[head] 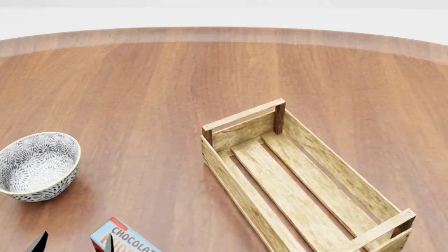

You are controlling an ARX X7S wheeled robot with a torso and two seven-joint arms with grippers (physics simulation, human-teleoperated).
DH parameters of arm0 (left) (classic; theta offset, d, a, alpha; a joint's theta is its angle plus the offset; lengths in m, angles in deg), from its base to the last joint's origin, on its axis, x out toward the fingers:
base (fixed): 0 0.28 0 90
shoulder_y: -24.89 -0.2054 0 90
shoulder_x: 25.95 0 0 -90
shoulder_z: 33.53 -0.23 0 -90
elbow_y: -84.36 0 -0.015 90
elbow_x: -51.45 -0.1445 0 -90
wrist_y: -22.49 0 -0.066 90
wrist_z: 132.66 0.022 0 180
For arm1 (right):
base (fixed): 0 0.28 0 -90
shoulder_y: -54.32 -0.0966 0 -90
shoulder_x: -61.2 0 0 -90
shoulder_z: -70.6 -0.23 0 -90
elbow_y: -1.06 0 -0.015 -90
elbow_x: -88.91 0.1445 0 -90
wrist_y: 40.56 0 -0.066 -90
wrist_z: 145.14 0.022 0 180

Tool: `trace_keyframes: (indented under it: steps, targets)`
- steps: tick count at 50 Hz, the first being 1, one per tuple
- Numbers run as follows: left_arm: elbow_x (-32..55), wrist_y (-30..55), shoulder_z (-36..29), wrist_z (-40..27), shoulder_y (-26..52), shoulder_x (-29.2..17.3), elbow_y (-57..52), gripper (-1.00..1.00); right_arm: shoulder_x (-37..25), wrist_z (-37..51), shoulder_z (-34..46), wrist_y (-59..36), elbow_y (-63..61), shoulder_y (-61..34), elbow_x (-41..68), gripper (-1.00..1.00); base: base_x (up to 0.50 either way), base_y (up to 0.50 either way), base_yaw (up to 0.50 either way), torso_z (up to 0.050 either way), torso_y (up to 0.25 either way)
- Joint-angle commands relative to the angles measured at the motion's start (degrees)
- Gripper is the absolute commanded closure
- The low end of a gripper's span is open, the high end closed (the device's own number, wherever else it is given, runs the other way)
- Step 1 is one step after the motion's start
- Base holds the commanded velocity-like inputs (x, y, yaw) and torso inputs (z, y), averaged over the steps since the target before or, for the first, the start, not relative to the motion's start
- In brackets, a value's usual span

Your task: Pick up the chocolate pudding and put it in the tray.

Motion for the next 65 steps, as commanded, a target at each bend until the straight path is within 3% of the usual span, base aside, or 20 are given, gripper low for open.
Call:
trace_keyframes:
  steps: [1, 65]
  targets:
    - [0.2, -0.1, -0.3, -0.3, 0.1, -0.3, 0.1, -1.0, 0.7, 0.1, 0.8, -0.2, 1.7, -1.5, 0.0, -1.0, 0.0, 0.0, 0.0, 0.0, 0.0]
    - [1.2, -0.3, -2.4, -1.9, 0.6, -1.6, 0.0, -1.0, 2.3, 1.3, 4.8, -0.5, 7.3, -6.5, 1.7, -1.0, 0.0, 0.0, 0.0, 0.0, 0.0]
